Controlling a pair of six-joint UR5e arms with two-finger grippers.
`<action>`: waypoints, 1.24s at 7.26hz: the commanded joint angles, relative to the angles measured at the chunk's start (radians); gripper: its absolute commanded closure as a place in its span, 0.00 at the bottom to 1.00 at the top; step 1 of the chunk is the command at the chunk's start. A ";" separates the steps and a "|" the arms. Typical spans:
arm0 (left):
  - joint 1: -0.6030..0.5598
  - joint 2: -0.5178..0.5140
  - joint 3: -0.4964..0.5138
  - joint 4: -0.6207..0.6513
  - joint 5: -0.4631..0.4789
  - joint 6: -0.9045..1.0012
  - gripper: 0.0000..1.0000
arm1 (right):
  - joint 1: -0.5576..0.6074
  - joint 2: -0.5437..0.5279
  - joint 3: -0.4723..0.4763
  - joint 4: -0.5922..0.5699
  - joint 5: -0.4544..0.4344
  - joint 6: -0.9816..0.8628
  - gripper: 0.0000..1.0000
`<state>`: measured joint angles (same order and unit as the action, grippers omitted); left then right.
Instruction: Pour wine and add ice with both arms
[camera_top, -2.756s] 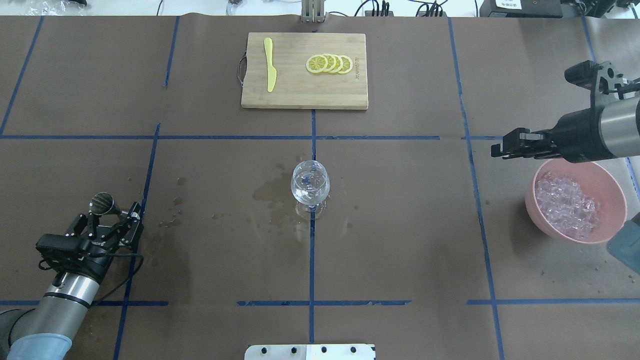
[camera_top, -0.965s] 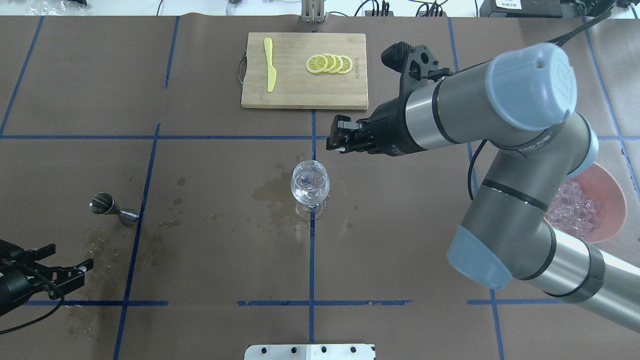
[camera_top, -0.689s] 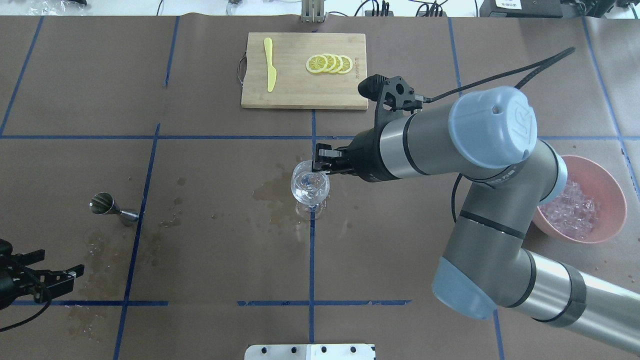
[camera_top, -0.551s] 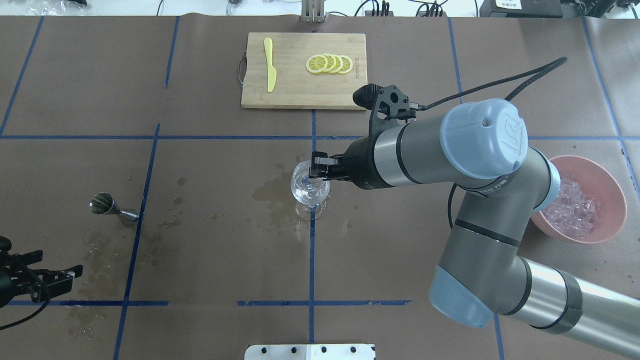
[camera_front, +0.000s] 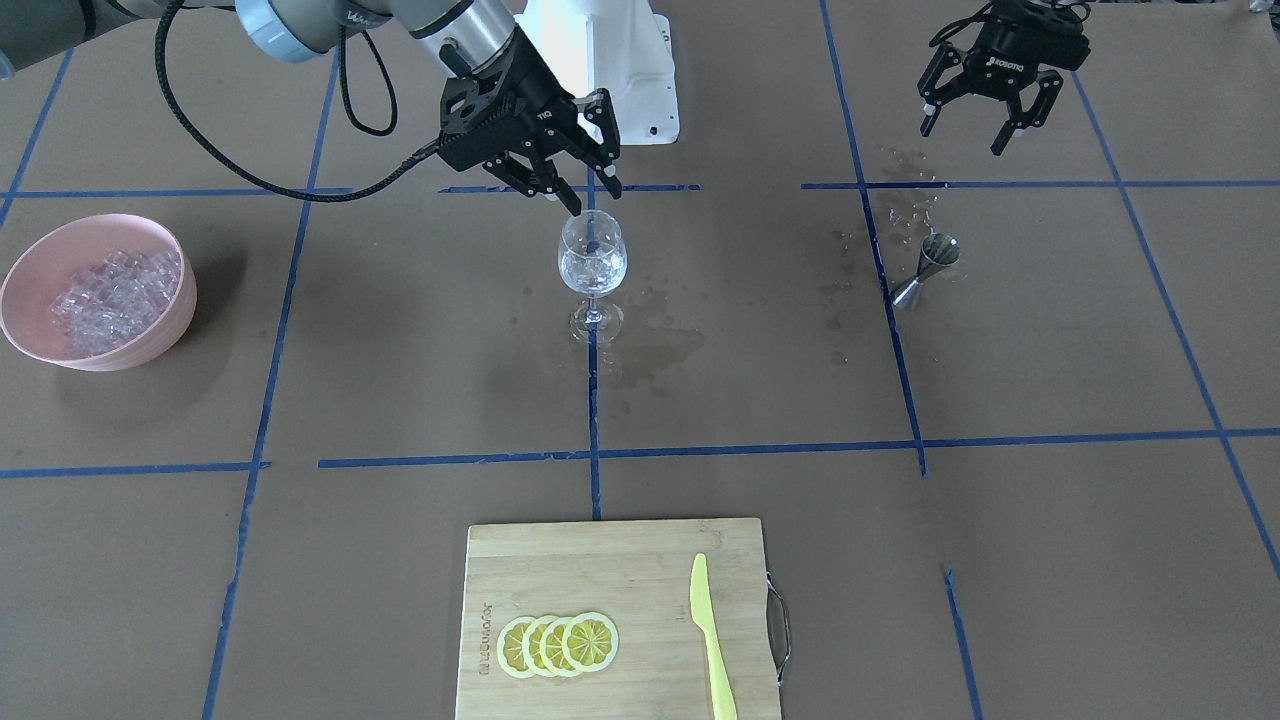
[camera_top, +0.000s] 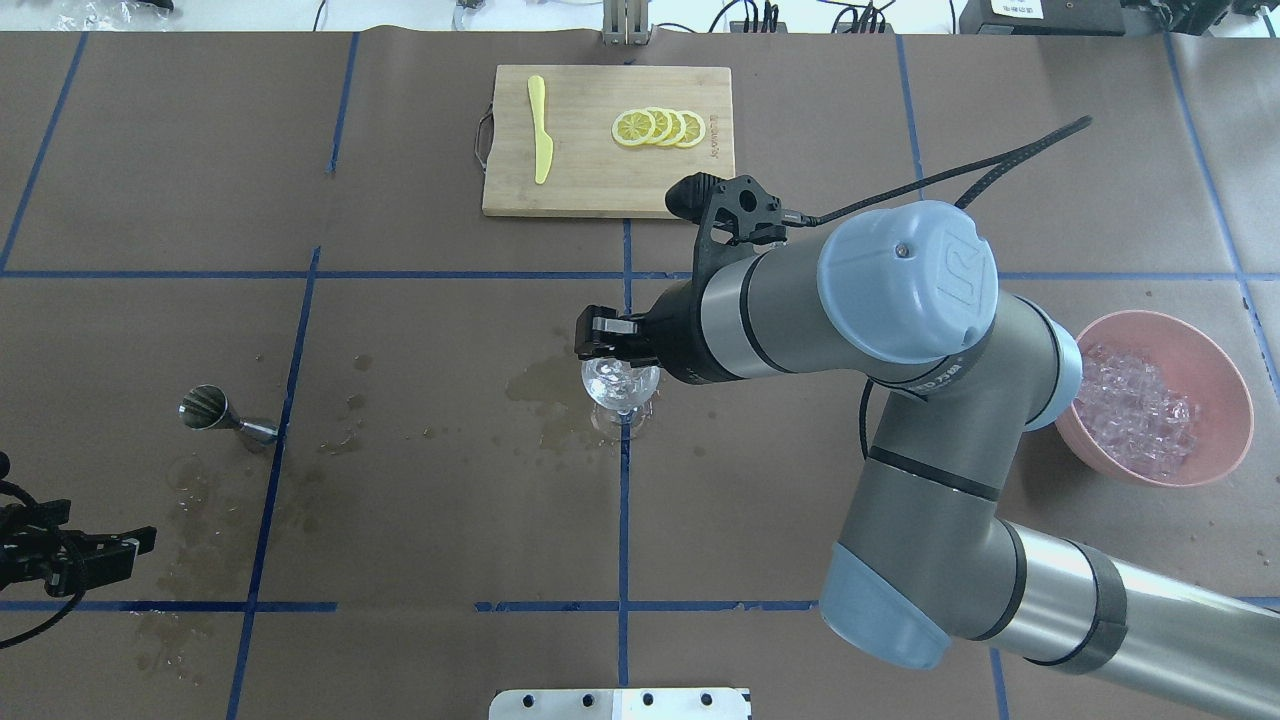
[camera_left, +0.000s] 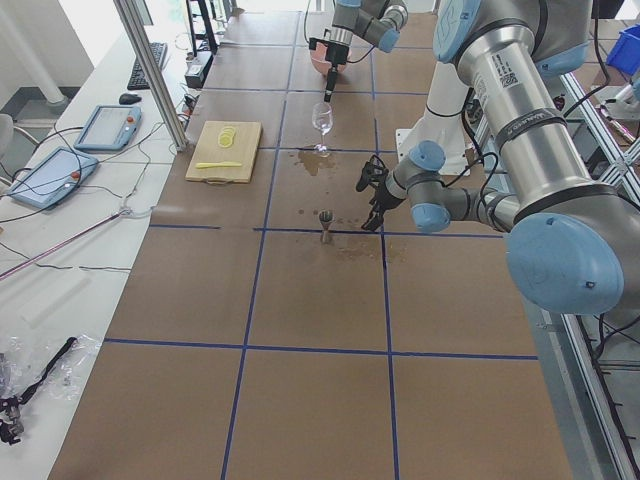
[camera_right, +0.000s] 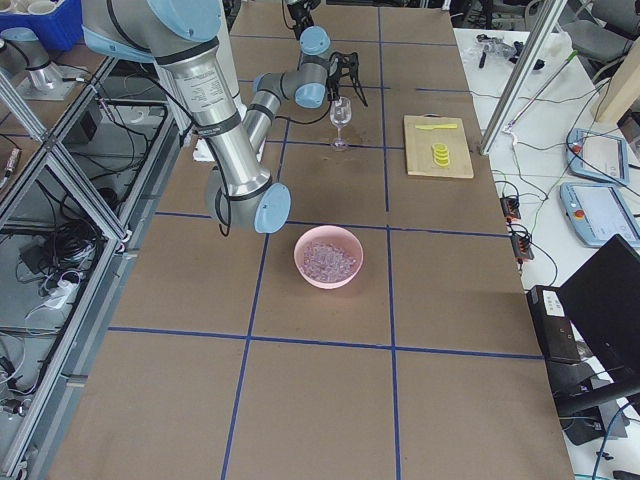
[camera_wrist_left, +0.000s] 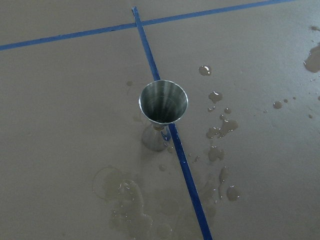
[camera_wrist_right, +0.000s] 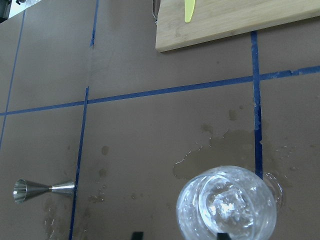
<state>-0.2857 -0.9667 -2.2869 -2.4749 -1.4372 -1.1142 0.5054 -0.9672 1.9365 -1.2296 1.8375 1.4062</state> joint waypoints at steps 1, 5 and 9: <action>-0.007 0.002 -0.002 0.004 -0.006 0.001 0.01 | 0.004 0.010 -0.001 -0.013 -0.001 0.000 0.18; -0.277 -0.054 -0.063 0.126 -0.311 0.145 0.01 | 0.114 -0.005 0.090 -0.184 0.086 -0.015 0.00; -0.721 -0.266 -0.031 0.420 -0.624 0.496 0.00 | 0.358 -0.177 0.070 -0.218 0.225 -0.313 0.00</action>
<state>-0.8819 -1.1736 -2.3313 -2.1469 -2.0156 -0.7318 0.7813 -1.0849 2.0188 -1.4255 2.0167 1.2199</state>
